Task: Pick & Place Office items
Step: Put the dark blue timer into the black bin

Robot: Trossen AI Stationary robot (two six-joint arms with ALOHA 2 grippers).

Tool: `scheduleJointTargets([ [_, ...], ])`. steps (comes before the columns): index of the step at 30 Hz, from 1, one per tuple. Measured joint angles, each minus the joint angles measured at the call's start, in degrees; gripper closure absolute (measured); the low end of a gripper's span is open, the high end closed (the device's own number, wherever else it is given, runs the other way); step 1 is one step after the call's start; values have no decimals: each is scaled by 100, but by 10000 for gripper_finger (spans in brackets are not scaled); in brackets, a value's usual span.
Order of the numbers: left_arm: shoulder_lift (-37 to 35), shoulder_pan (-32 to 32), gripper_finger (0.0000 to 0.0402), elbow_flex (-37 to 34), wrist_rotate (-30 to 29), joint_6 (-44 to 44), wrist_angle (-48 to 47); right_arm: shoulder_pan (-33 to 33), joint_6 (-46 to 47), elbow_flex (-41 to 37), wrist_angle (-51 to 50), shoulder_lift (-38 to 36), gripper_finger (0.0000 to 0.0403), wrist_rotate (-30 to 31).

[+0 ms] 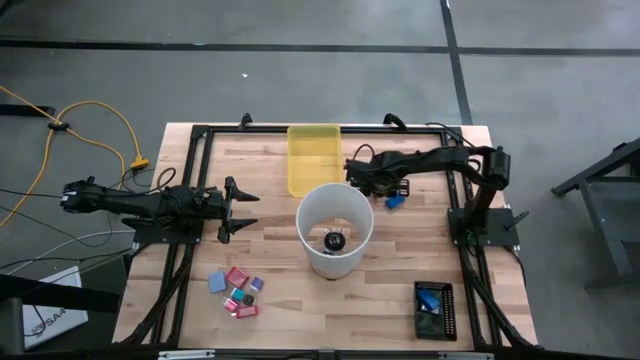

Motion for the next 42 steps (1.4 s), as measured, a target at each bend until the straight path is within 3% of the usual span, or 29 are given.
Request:
scheduleJointTargets([
  [10, 0, 0, 109, 0, 0, 0, 2, -26, -27, 0, 59, 56, 212, -37],
  [34, 0, 0, 109, 0, 0, 0, 0, -28, -3, 0, 57, 56, 322, -34],
  [42, 0, 0, 109, 0, 0, -2, 0, -28, -3, 0, 57, 54, 341, -11],
])
